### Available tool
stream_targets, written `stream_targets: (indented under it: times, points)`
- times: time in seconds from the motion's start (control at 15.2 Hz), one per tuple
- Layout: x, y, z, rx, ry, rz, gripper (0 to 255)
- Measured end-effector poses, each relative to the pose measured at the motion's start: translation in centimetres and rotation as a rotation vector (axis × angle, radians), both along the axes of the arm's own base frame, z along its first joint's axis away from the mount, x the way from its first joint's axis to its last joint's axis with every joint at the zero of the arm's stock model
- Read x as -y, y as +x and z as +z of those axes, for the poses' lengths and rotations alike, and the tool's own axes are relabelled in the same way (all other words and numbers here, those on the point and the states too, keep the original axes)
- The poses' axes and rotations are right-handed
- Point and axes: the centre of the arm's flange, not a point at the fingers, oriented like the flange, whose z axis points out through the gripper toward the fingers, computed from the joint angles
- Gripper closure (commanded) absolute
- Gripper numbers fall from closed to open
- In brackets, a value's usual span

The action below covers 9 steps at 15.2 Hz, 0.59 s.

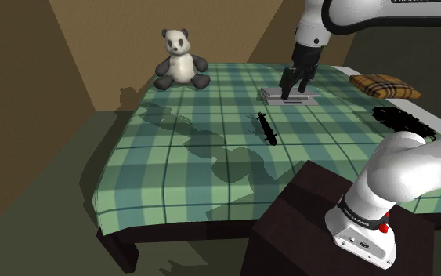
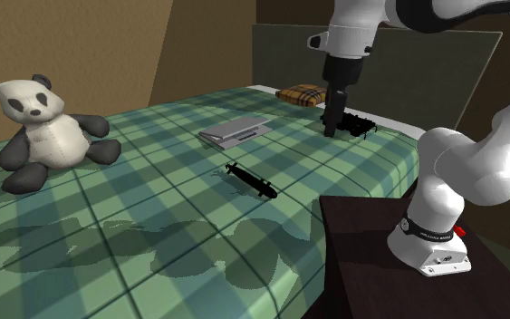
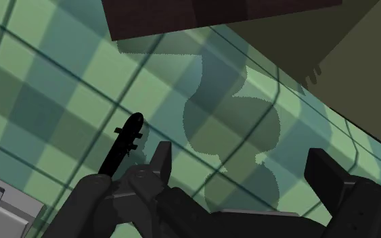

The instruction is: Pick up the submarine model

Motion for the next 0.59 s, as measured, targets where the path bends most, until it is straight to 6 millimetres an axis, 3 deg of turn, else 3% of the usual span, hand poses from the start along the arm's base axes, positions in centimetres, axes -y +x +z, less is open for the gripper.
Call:
stream_targets:
  times: [0.26,0.59]
  points:
    - [0.9,1.5,-1.9,-0.009,-0.005,-0.030,0]
    - [3.8,5.9,-6.1,-0.029,-0.018,-0.100,0]
